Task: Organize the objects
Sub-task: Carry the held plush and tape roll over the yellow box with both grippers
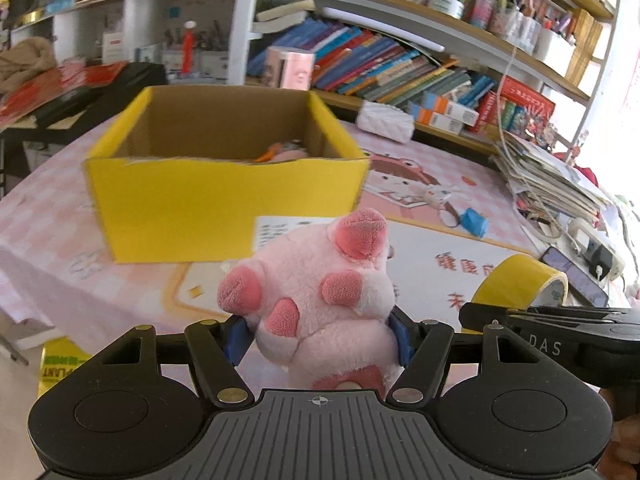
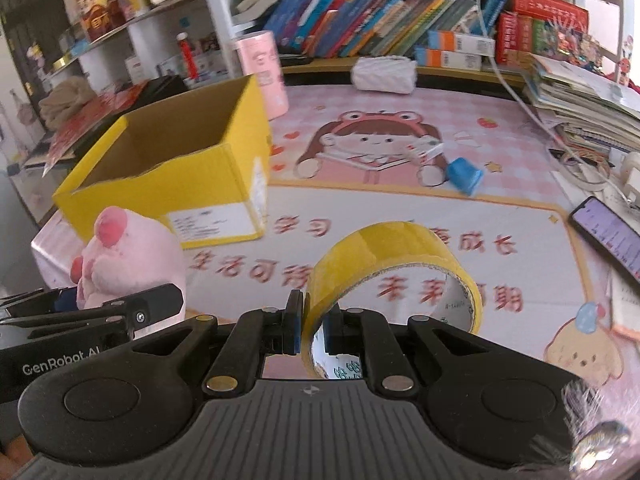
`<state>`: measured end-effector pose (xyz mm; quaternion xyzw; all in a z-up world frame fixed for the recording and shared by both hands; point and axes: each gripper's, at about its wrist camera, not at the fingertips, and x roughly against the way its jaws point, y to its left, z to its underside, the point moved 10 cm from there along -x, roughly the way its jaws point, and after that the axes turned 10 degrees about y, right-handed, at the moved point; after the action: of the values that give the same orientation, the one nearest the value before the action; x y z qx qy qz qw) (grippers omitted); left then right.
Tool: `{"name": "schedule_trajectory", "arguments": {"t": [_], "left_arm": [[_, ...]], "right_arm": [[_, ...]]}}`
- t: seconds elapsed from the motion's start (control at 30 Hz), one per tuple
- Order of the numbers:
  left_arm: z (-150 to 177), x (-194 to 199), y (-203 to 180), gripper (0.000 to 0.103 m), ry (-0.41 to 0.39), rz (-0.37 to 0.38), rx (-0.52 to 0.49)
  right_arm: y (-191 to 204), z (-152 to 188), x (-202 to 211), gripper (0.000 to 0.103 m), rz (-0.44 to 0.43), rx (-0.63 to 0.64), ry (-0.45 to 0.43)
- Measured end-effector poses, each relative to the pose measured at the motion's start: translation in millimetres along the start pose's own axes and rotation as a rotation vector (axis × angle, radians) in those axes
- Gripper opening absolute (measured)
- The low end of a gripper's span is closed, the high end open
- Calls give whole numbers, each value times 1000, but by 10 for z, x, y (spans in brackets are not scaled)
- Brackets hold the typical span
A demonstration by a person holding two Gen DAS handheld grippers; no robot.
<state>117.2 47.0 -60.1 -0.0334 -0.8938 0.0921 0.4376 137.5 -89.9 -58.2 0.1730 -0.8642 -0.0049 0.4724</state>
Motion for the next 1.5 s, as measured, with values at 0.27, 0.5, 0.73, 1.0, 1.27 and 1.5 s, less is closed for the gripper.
{"name": "schedule_trajectory", "arguments": {"t": [0.27, 0.5, 0.73, 1.0, 1.27, 1.5], "left_arm": [[171, 237, 379, 67, -10, -36, 18], [245, 379, 642, 67, -22, -65, 28], [253, 499, 816, 66, -45, -81, 43], [244, 526, 853, 66, -54, -73, 48], [94, 551, 779, 66, -103, -77, 36], [-256, 559, 721, 66, -168, -101, 6]], "right_arm": [[470, 190, -18, 10, -33, 24, 7], [817, 283, -29, 10, -63, 45, 4], [1062, 296, -12, 10, -75, 74, -6], [1141, 274, 6, 10, -66, 94, -5], [1104, 179, 51, 10, -46, 122, -28], [1085, -168, 111, 10, -43, 159, -104]]}}
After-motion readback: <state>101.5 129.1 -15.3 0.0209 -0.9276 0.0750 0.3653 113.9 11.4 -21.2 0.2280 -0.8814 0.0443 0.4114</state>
